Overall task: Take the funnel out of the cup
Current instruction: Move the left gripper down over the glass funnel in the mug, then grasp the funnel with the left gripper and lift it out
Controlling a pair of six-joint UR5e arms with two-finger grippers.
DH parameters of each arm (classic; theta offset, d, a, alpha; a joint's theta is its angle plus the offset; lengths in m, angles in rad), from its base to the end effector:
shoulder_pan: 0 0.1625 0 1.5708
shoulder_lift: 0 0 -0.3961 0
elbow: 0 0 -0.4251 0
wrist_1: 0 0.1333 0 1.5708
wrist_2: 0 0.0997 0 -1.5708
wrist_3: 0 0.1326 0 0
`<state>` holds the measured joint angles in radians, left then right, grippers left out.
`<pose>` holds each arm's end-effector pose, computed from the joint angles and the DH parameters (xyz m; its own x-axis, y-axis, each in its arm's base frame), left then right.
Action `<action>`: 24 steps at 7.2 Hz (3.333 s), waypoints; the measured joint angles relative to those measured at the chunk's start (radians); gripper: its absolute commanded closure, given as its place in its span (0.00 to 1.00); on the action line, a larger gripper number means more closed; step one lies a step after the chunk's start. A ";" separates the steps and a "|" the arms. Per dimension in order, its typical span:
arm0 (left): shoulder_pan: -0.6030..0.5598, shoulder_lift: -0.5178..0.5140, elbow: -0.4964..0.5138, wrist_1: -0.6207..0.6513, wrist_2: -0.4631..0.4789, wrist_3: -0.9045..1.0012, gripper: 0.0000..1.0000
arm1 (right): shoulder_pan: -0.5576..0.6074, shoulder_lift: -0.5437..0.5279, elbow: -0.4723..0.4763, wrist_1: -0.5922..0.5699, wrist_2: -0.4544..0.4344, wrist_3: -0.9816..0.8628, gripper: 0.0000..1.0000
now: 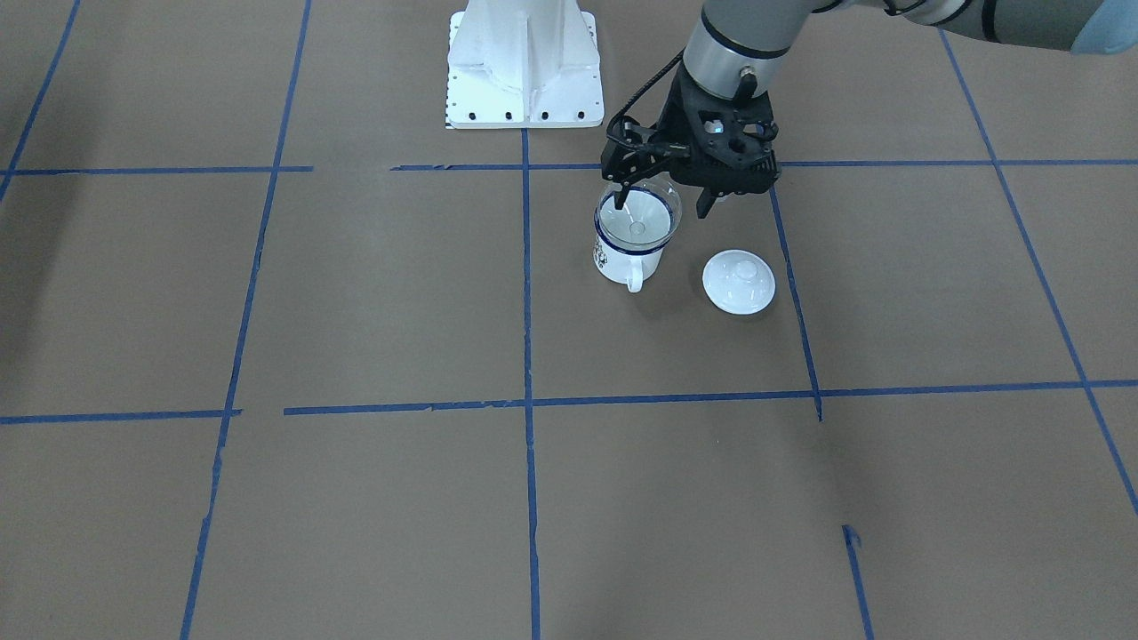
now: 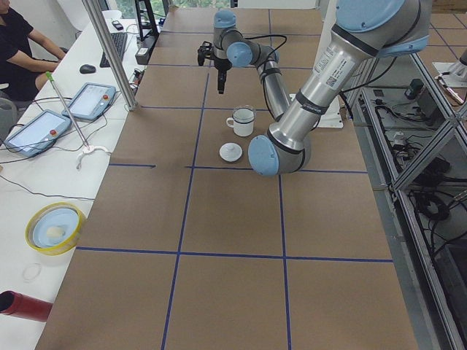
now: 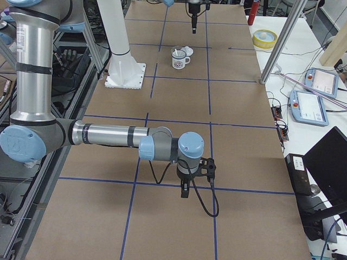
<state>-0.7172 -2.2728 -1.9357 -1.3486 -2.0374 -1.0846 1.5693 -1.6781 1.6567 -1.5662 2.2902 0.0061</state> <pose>0.4157 -0.4602 0.0968 0.5982 0.0320 -0.8007 0.0610 0.9945 0.0853 0.0452 -0.4807 0.6668 0.7522 0.0160 0.6587 -0.0031 0.9998 -0.0208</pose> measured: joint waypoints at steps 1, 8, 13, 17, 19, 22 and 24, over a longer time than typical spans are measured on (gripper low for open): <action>0.068 -0.012 0.024 0.006 0.061 -0.045 0.00 | 0.000 0.000 0.000 0.000 0.000 0.000 0.00; 0.229 0.000 0.113 0.009 0.152 -0.141 0.46 | 0.000 0.000 0.000 0.000 0.000 0.000 0.00; 0.232 0.024 0.110 0.002 0.161 -0.145 1.00 | 0.000 0.000 0.000 0.000 0.000 0.000 0.00; 0.229 0.017 0.047 0.017 0.161 -0.149 1.00 | 0.000 0.000 0.000 0.000 0.000 0.000 0.00; 0.201 0.006 -0.064 0.126 0.161 -0.152 1.00 | 0.000 0.000 0.000 0.000 0.000 0.000 0.00; 0.062 -0.036 -0.191 0.240 0.161 -0.171 1.00 | 0.000 0.000 0.000 0.000 0.000 0.000 0.00; -0.015 0.014 -0.135 0.015 0.162 -0.281 1.00 | 0.000 0.000 0.000 0.000 0.000 0.000 0.00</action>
<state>-0.7326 -2.2587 -2.0709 -1.3335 -1.8754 -1.3654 1.5693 -1.6782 1.6567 -1.5662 2.2902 0.0061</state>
